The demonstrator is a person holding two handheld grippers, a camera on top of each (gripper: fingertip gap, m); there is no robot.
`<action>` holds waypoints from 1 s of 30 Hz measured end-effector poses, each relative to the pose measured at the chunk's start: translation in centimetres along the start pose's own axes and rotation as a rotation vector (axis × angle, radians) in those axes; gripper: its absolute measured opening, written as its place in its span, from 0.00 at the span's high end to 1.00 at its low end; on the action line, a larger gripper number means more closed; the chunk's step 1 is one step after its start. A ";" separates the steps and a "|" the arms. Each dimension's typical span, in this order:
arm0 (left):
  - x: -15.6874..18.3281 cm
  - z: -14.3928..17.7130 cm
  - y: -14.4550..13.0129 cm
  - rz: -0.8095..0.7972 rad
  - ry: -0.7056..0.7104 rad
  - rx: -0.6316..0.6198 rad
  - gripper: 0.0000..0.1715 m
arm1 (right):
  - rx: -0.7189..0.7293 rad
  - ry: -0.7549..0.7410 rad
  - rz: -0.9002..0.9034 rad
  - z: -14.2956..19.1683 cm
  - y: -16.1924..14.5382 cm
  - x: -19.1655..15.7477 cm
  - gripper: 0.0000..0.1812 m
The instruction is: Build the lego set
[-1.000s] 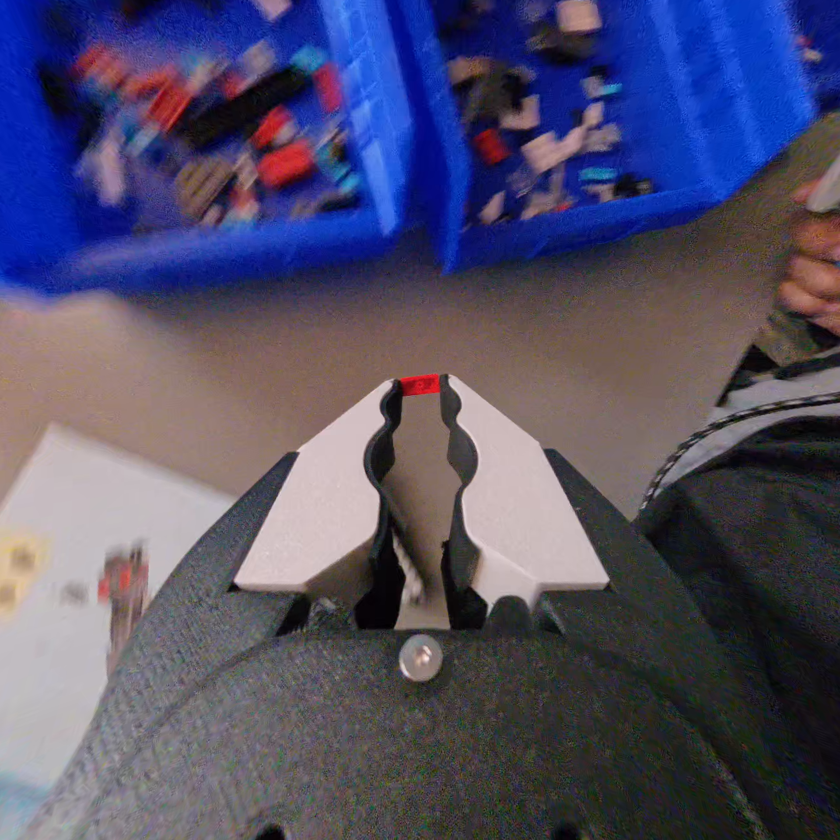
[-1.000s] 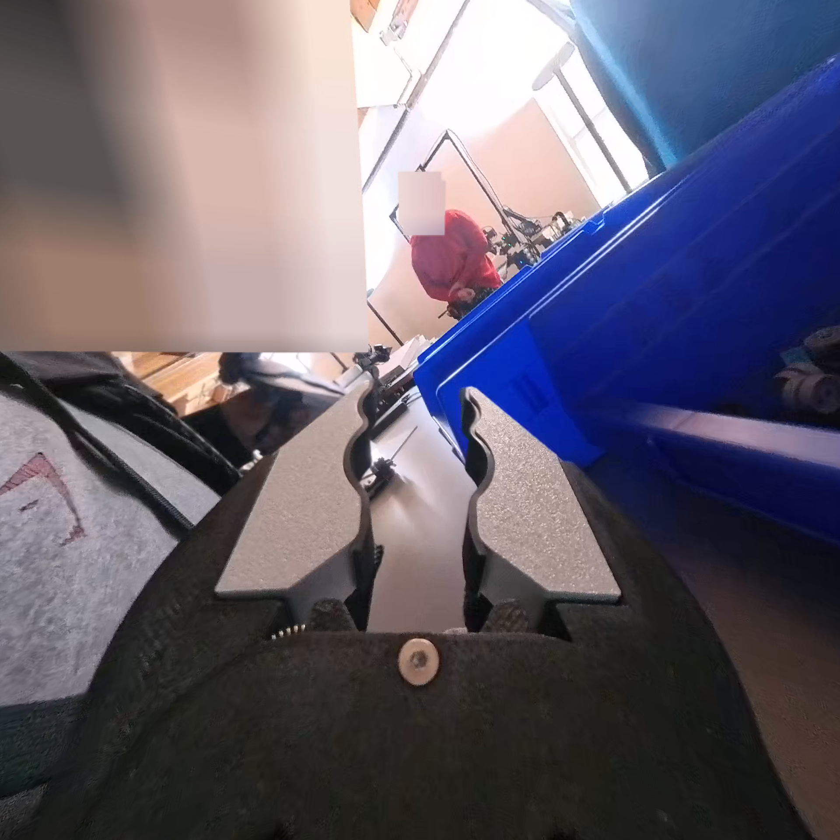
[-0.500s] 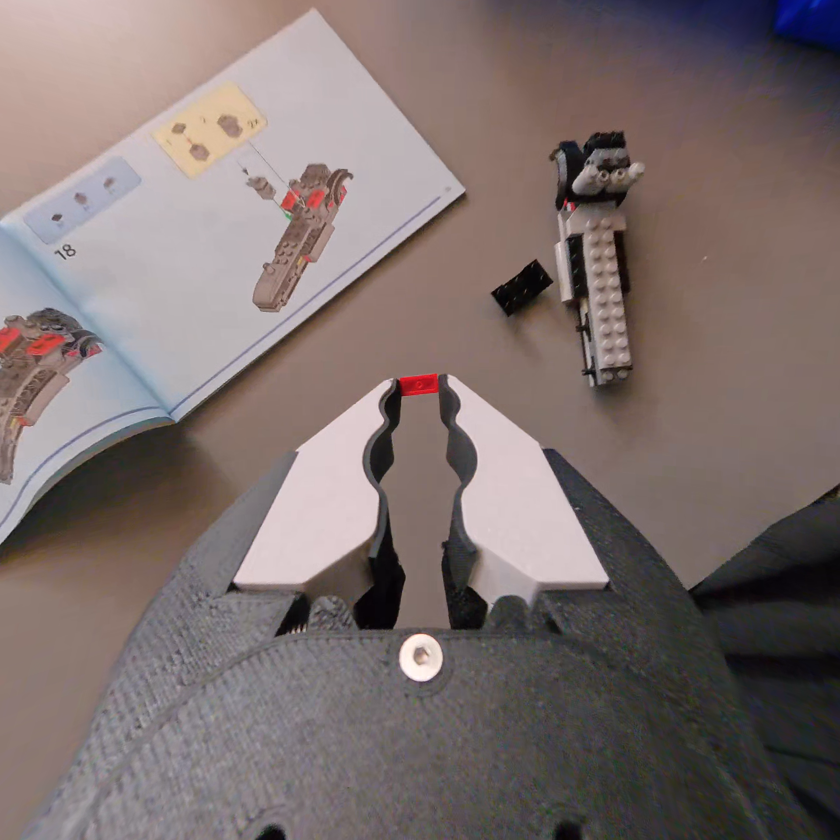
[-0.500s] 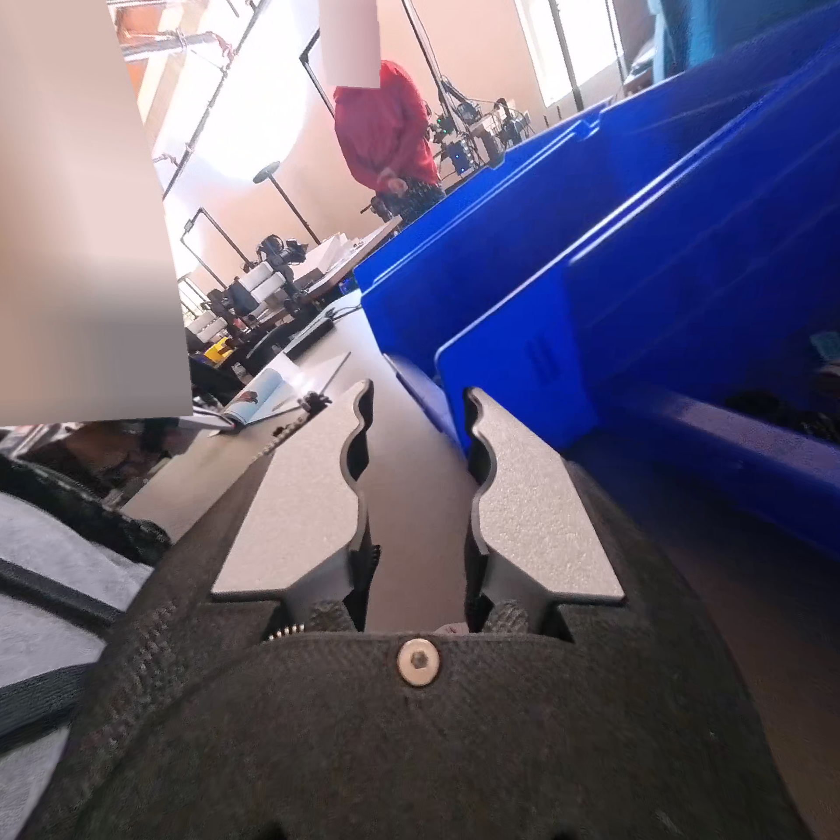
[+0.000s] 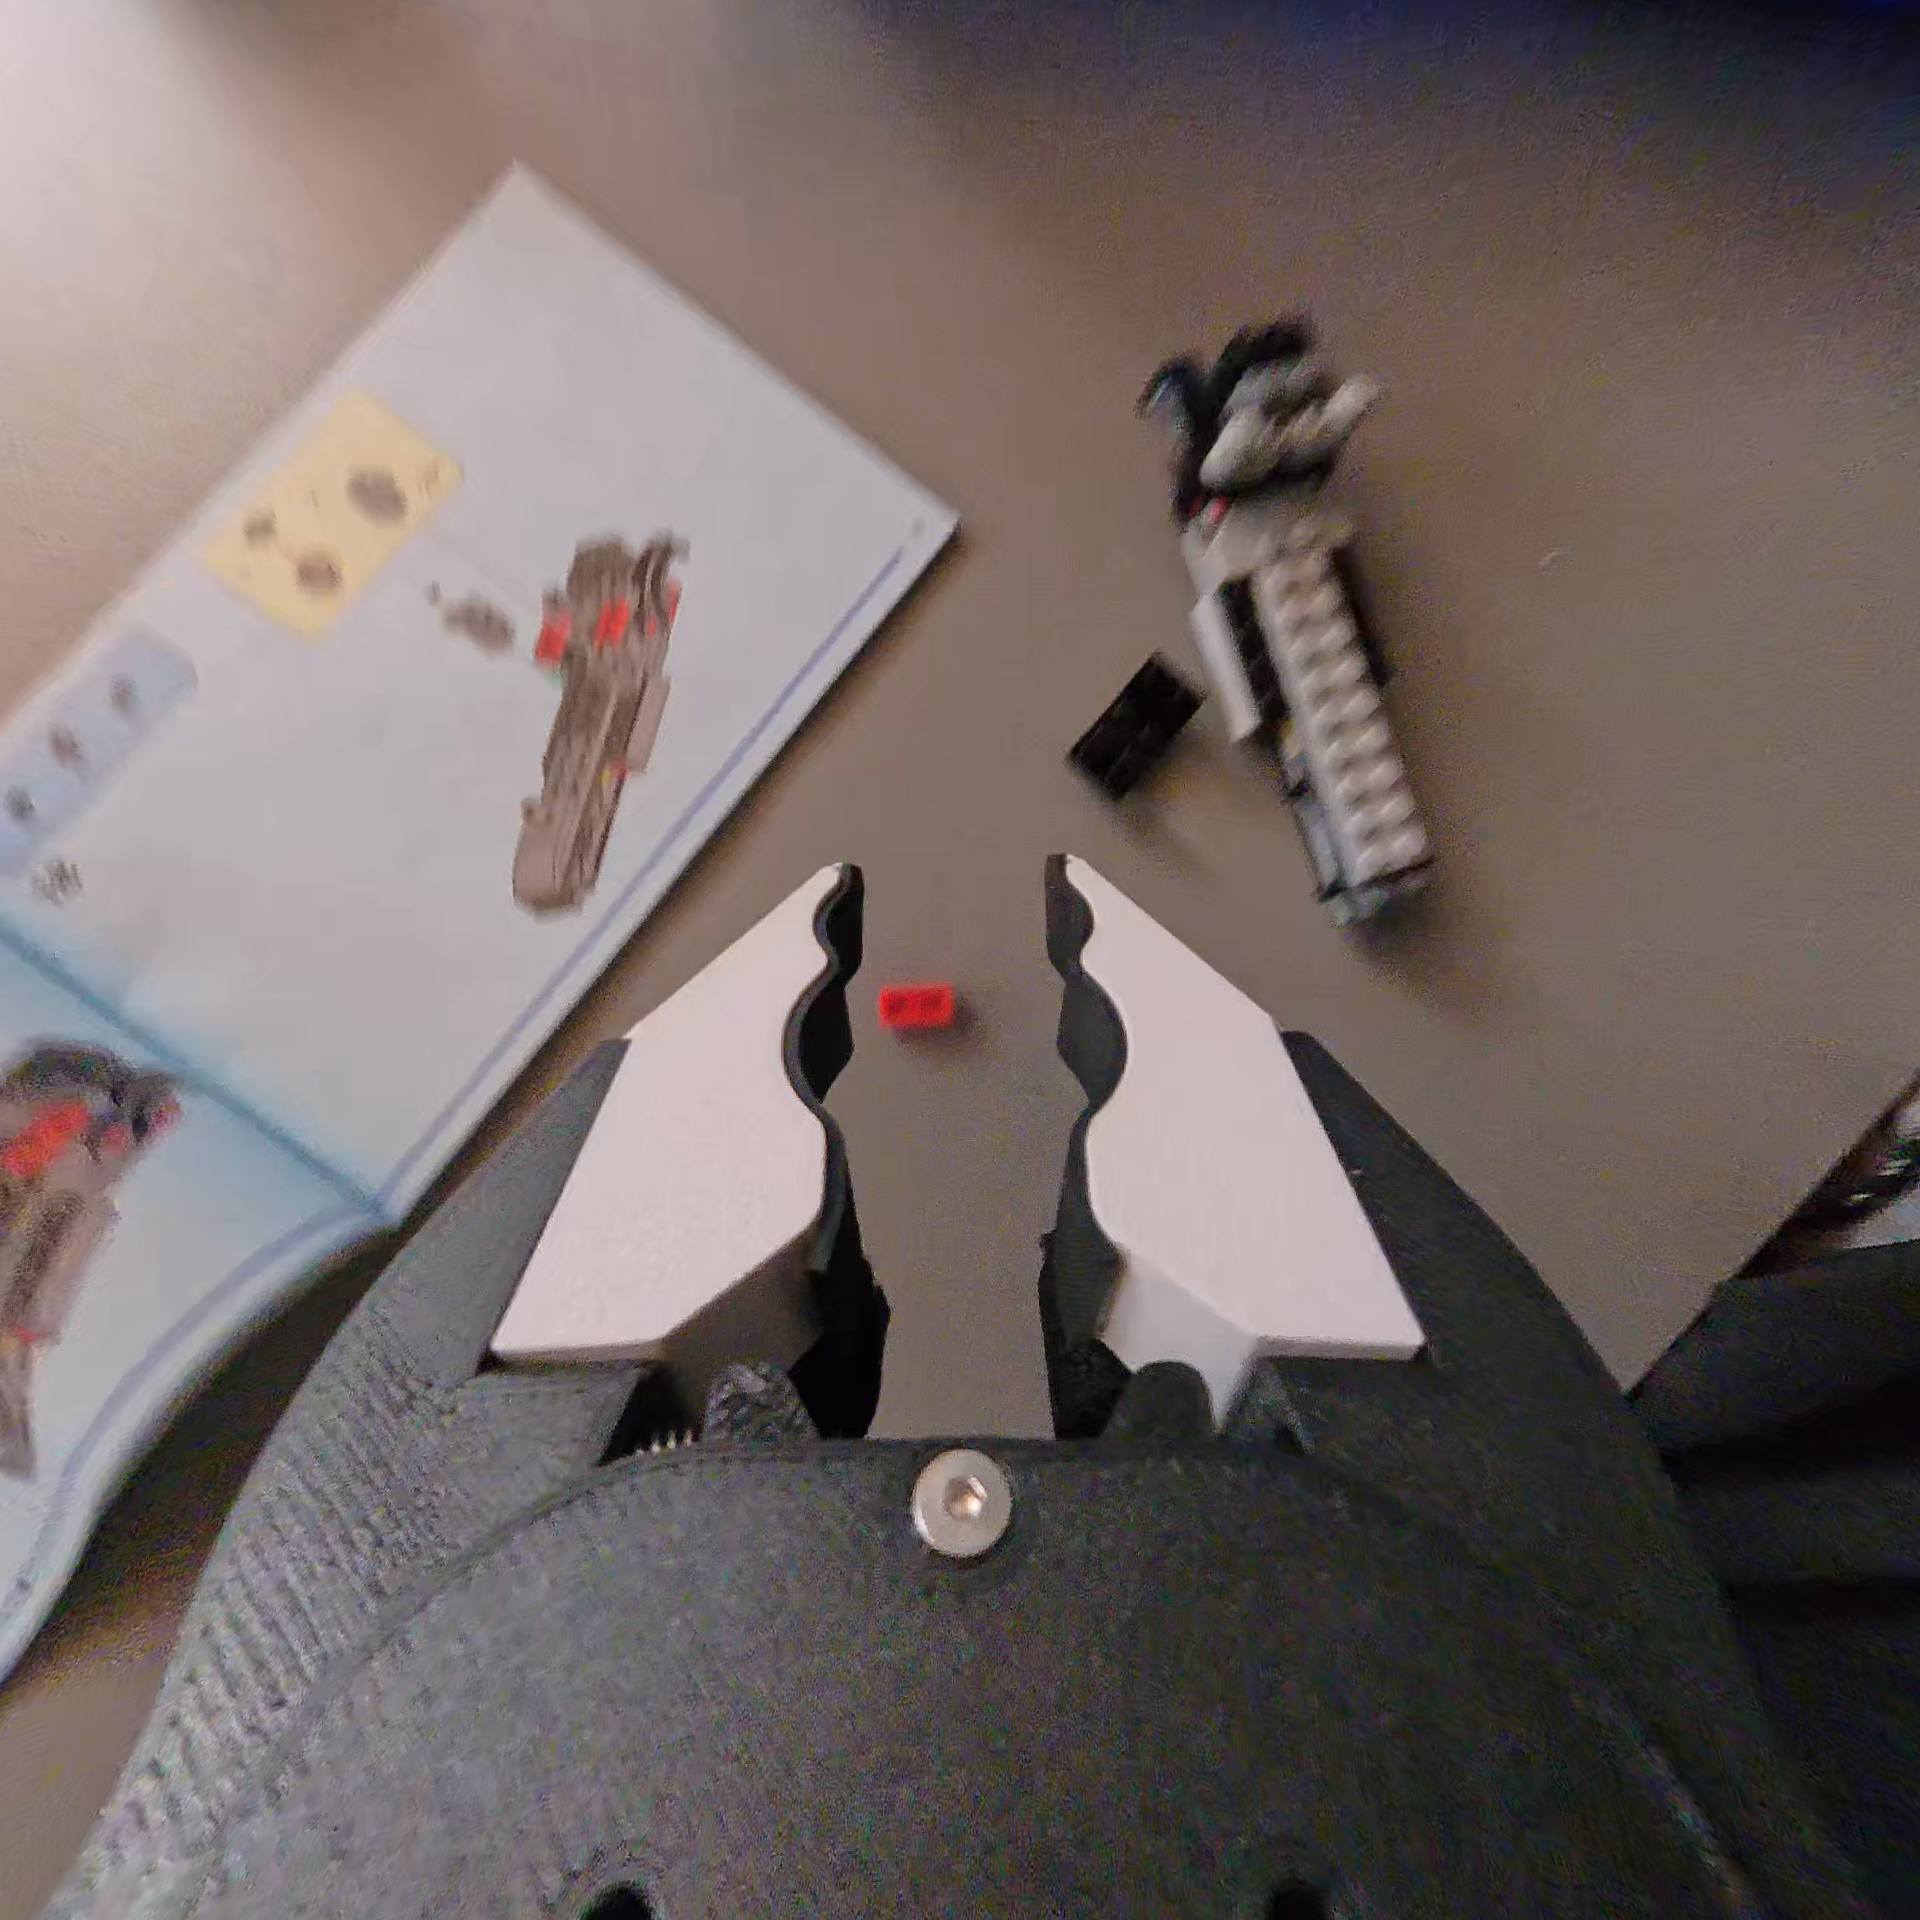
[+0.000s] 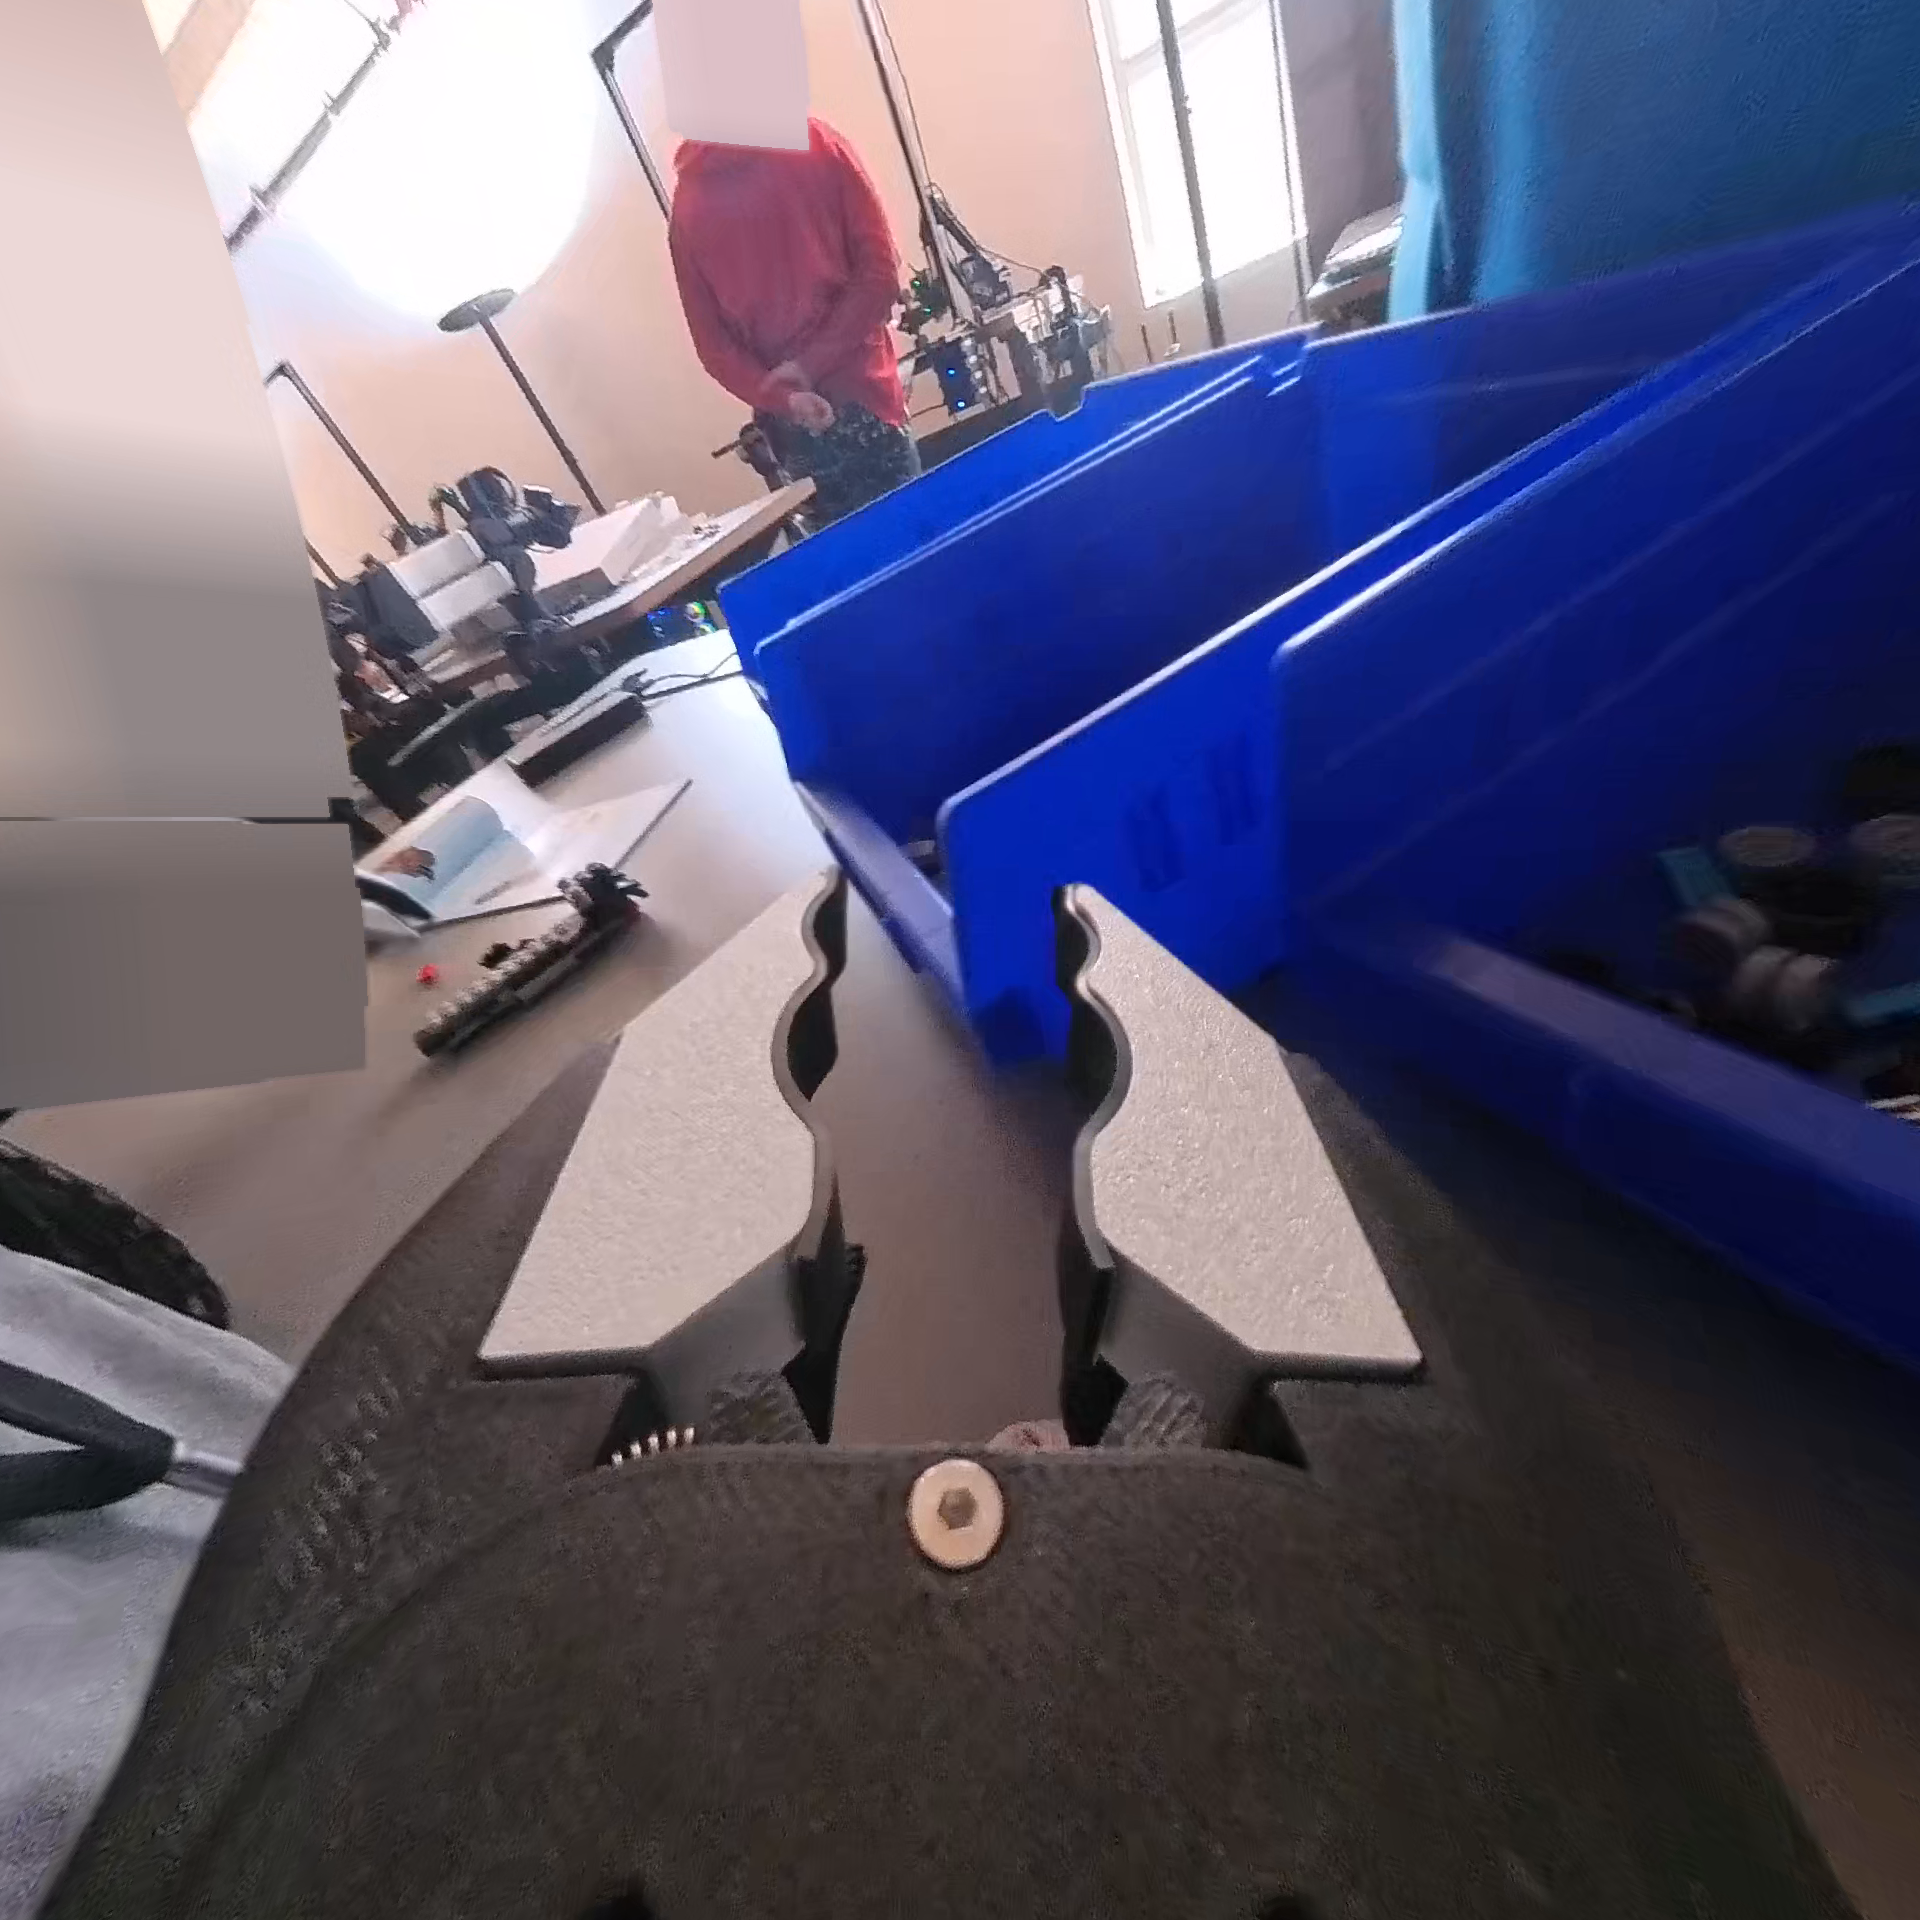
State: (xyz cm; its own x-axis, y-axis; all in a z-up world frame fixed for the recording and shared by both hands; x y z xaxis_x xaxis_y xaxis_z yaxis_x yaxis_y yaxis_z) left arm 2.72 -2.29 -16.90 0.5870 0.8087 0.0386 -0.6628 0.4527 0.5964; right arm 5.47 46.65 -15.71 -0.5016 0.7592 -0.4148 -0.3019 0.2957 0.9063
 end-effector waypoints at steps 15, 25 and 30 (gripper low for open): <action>16.6 -5.3 23.2 -0.589 -0.513 0.160 0.78 | 0.047 -0.062 -0.036 4.9 -0.2 4.1 0.78; 28.3 -13.4 35.6 -0.917 -0.920 0.157 0.79 | 0.041 0.031 -0.073 7.6 -0.4 7.9 0.78; 32.7 -16.9 38.0 -1.075 -1.000 0.099 0.79 | 0.079 0.104 -0.090 7.9 -0.3 8.3 0.80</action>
State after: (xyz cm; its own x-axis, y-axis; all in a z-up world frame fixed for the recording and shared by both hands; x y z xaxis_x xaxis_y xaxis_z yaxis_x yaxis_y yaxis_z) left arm -11.12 47.66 -6.55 0.8637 -0.5013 0.0527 0.2997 0.5949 0.7459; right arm 7.78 57.45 -18.78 -0.5580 0.6648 -0.4967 -0.2863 0.4075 0.8671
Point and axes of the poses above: each gripper's, where its closed fingertips meet, z back along the fingers, y out of its top, x = y × z across the jaws, the point moved 7 cm from there along z, back along the fingers, and after that the axes turned 3 degrees about -z, right-handed, at the moved point
